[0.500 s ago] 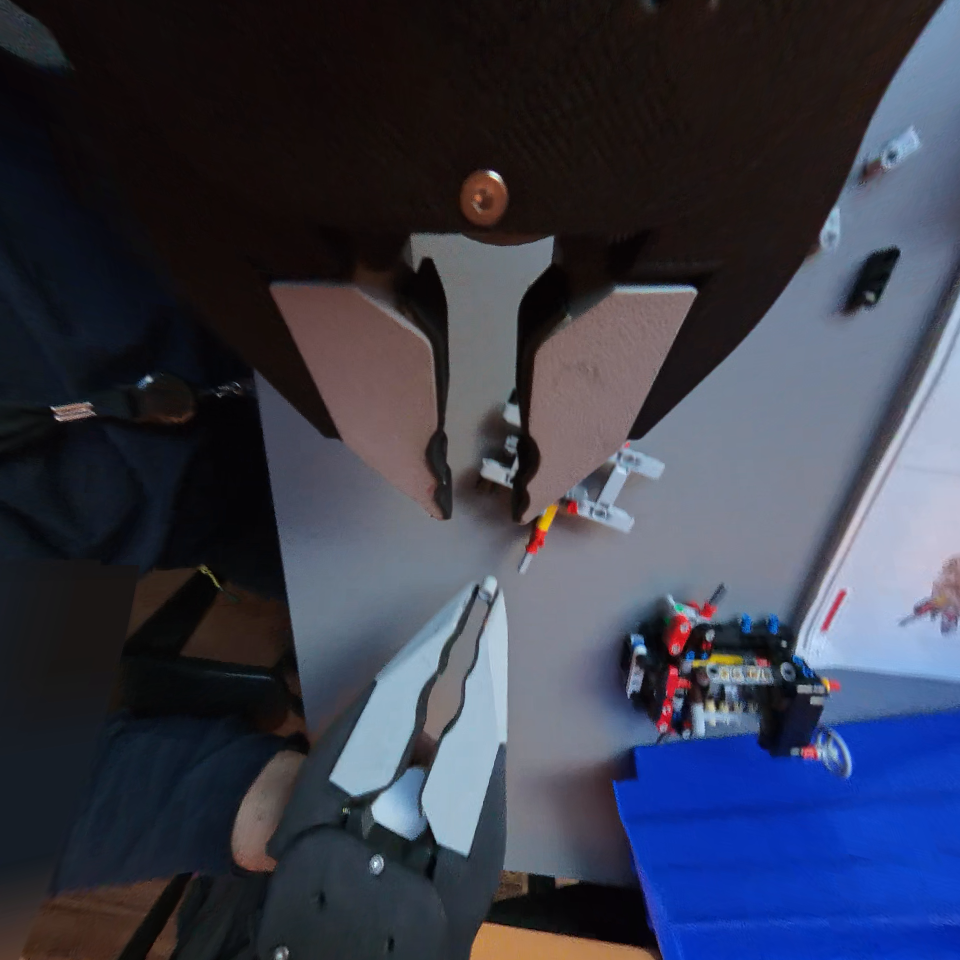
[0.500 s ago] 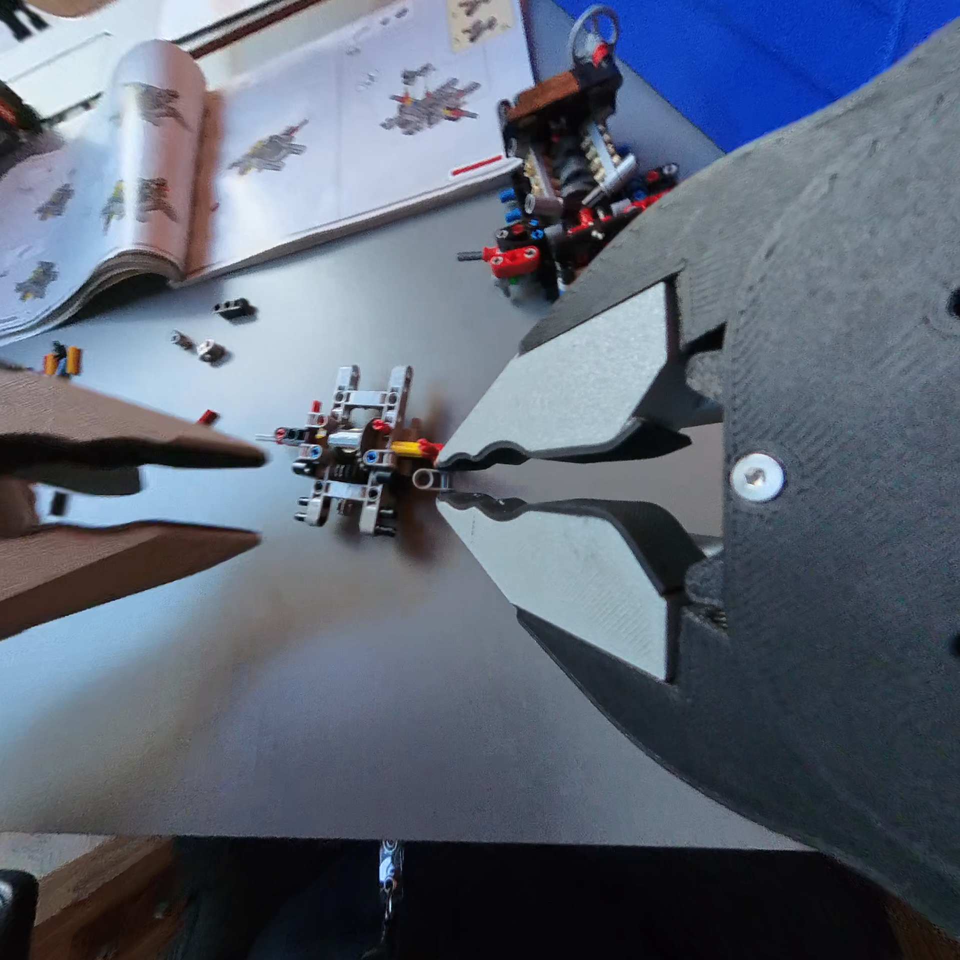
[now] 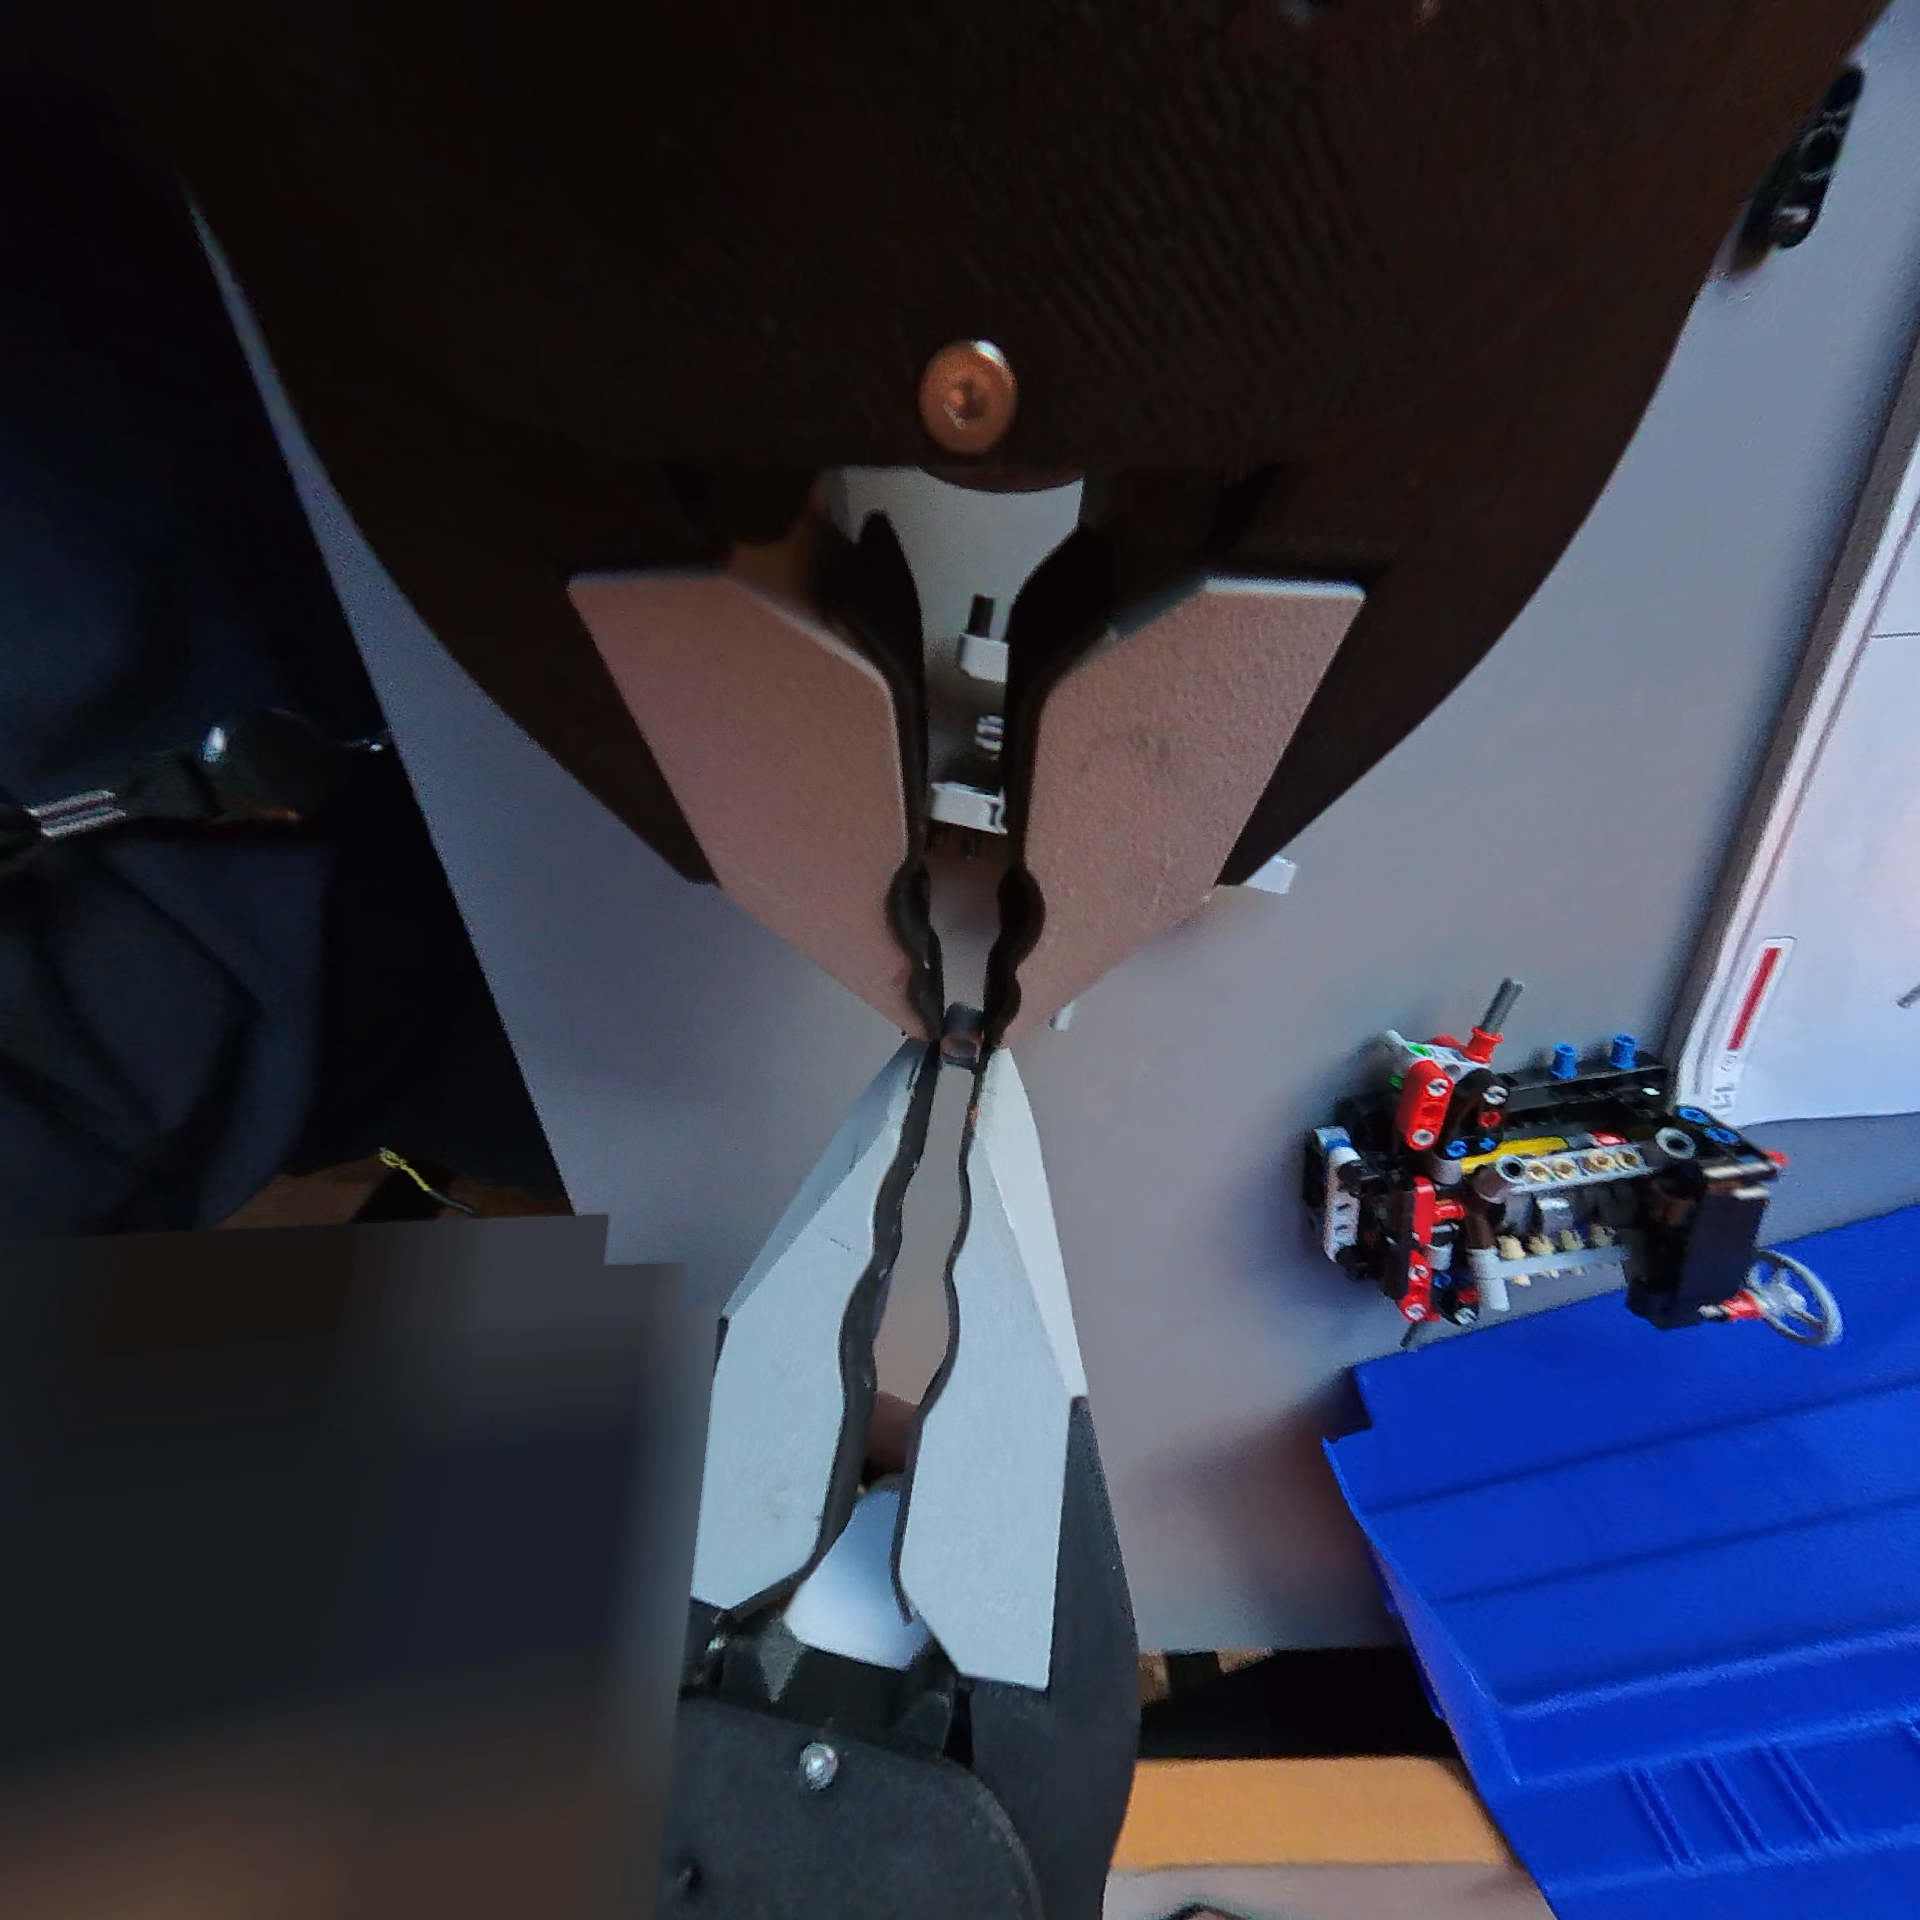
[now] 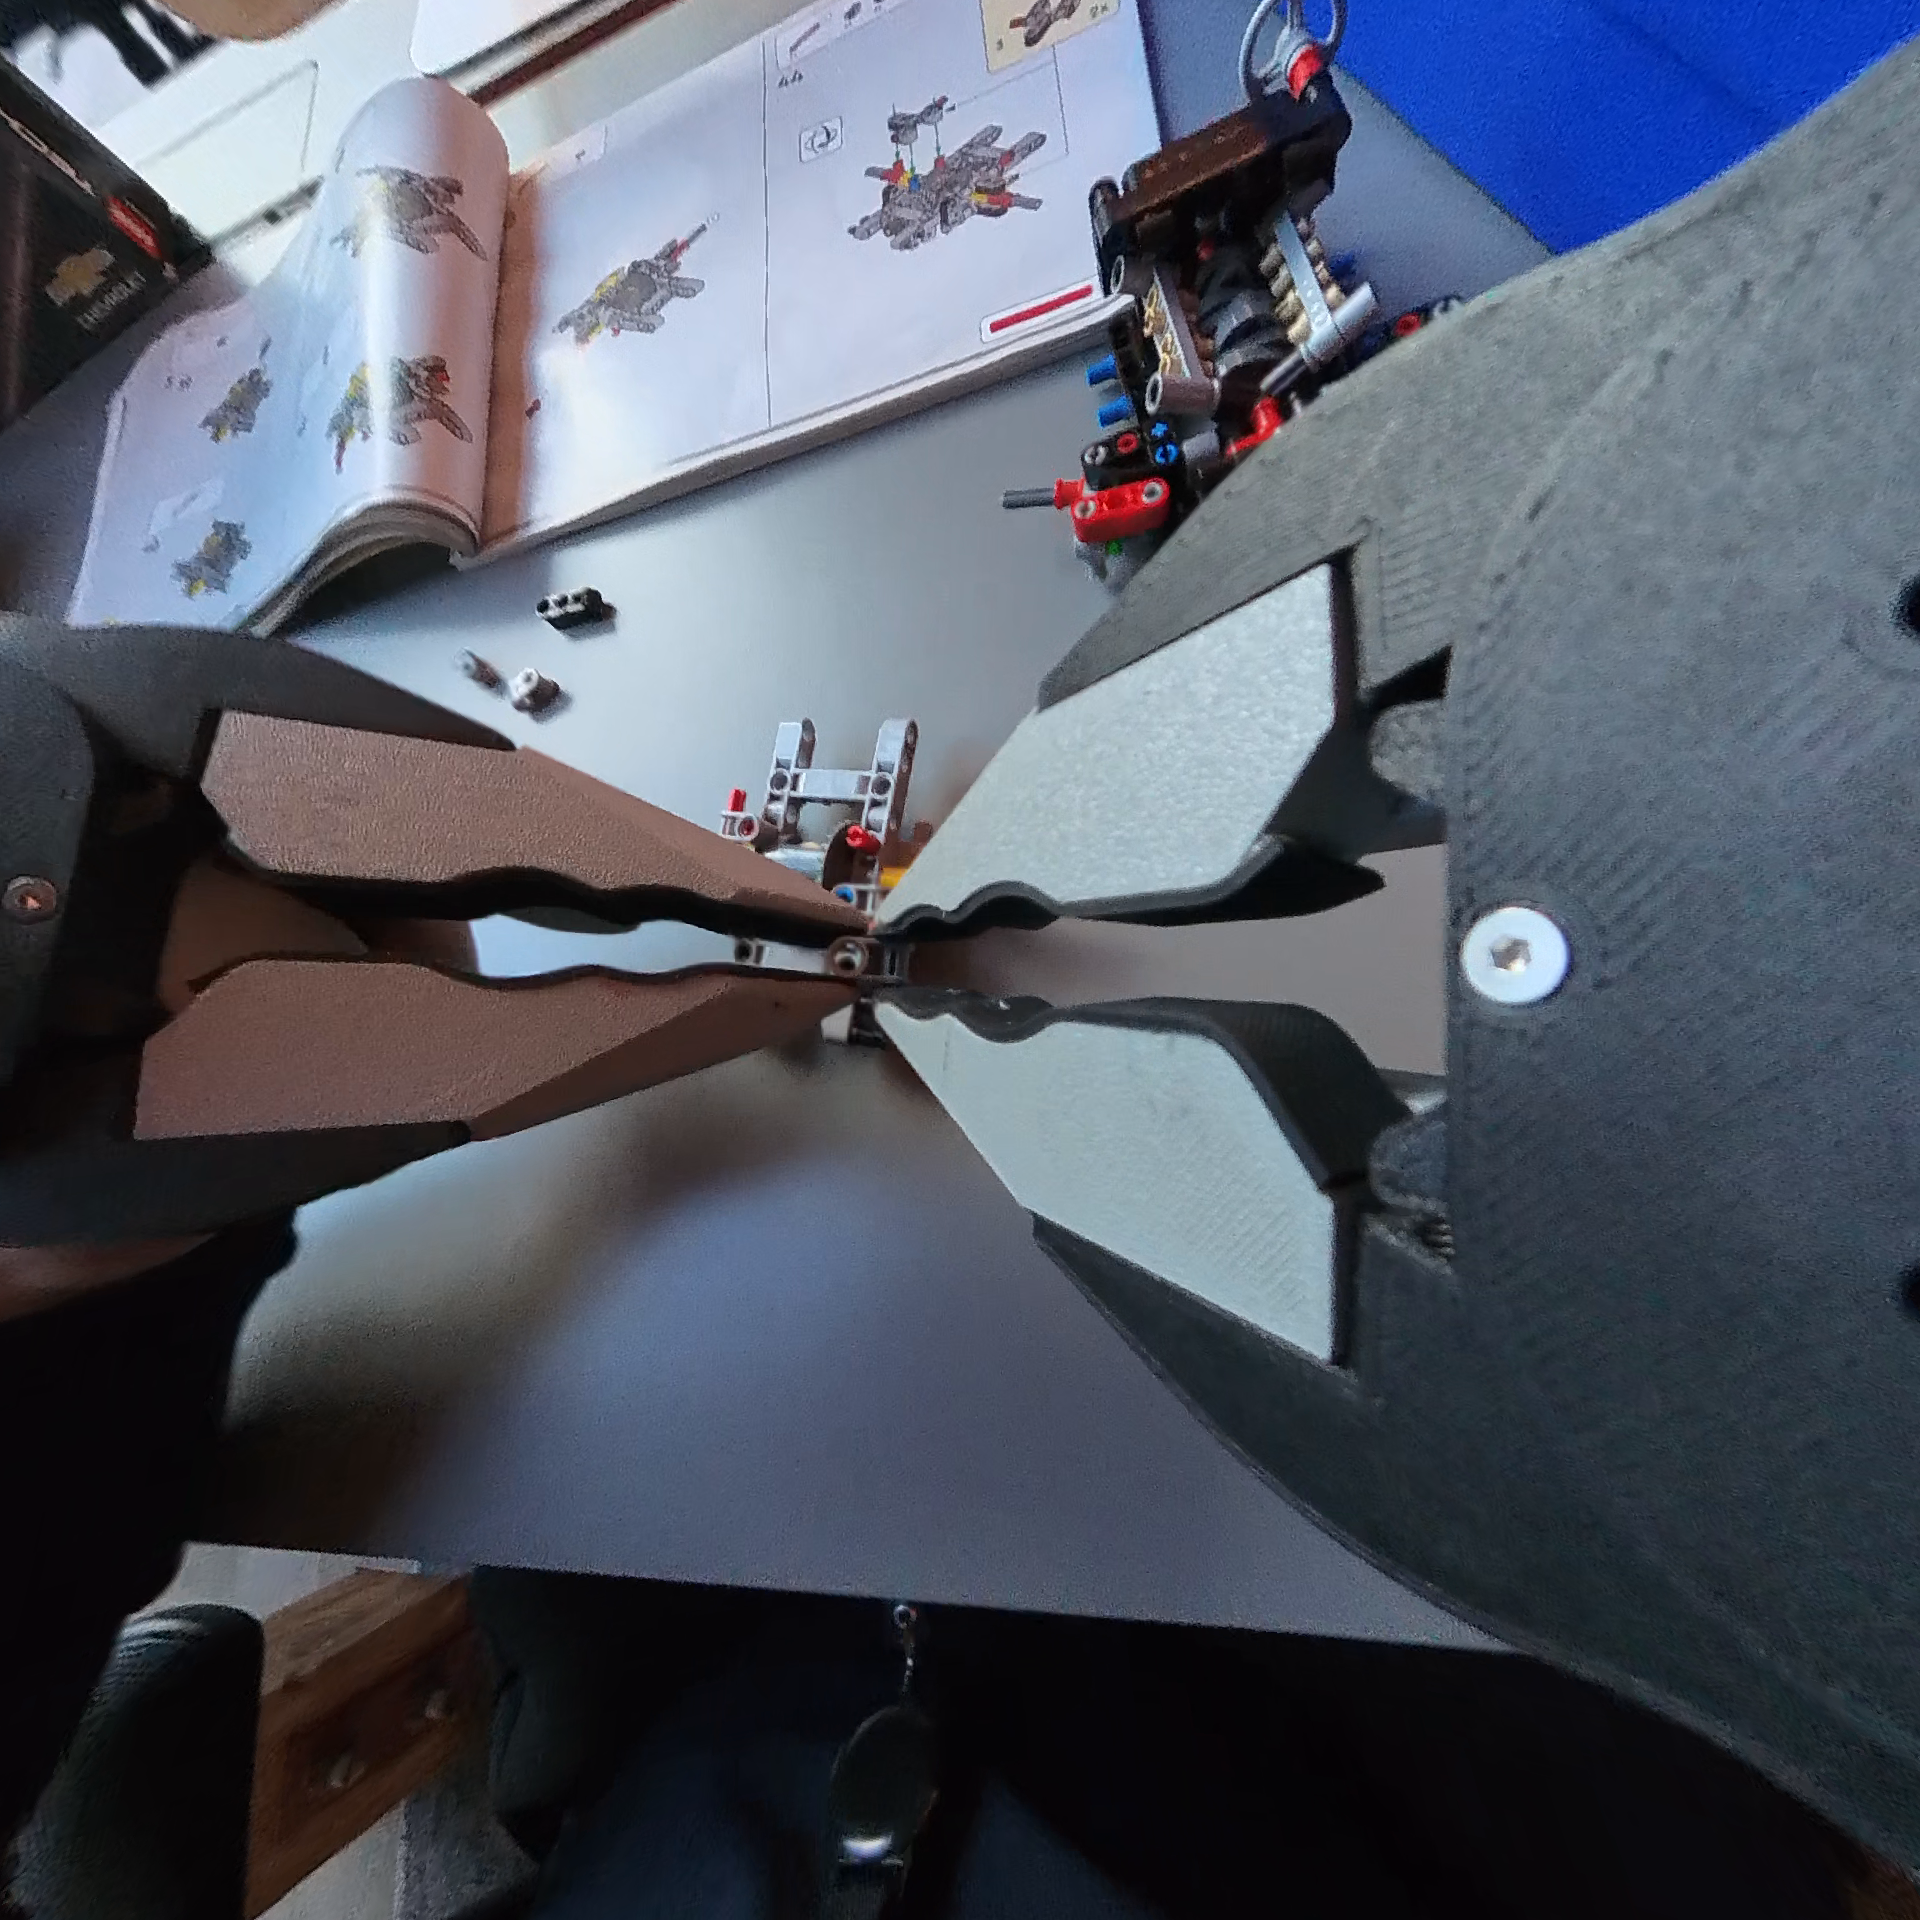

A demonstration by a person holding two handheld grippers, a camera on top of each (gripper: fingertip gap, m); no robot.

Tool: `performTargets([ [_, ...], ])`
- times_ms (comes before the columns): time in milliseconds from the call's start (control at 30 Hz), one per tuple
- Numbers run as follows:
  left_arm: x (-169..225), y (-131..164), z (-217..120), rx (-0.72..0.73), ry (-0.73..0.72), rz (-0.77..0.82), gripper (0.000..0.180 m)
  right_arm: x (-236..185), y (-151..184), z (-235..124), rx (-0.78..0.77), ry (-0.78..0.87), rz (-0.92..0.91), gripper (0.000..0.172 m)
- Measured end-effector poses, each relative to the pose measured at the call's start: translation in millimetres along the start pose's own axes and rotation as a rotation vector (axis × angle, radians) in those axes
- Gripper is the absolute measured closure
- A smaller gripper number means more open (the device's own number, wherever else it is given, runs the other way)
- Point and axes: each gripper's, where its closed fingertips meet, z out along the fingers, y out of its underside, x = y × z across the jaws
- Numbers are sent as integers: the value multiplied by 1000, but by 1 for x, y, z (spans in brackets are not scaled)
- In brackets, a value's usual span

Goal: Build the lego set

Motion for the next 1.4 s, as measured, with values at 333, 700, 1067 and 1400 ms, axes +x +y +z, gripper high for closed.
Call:
performTargets([
  [333, -10, -20, -17, 240, -49, 6, 176, 15, -22, -12, 235, 53, 34, 167],
  [700, -12, -25, -23, 344, -49, -25, 176, 19, -36, -21, 382, 62, 65, 172],
  [1067, -9, -30, -28, 365, -62, 6, 176, 17, -37, -20, 374, 59, 47, 168],
  [1400, -10, -26, -25, 345, -60, -3, 176, 16, -36, -17, 350, 44, 43, 168],
])
